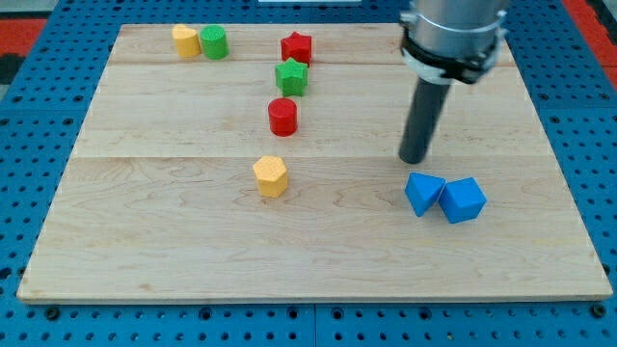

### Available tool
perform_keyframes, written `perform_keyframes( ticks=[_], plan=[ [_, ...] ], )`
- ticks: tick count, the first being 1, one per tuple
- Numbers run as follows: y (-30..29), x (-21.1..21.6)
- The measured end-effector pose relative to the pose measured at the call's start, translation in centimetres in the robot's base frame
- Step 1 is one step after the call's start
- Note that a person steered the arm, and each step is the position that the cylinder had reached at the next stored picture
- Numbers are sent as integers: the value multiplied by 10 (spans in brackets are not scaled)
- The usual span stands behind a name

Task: Move the yellow heart to the center of the board

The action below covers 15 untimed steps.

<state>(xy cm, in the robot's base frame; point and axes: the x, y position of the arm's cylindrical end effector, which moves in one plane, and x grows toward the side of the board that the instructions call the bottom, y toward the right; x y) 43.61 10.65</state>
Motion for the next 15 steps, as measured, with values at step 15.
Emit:
perform_keyframes(
  ticks=[15],
  plan=[
    [-236,-235]
  ],
)
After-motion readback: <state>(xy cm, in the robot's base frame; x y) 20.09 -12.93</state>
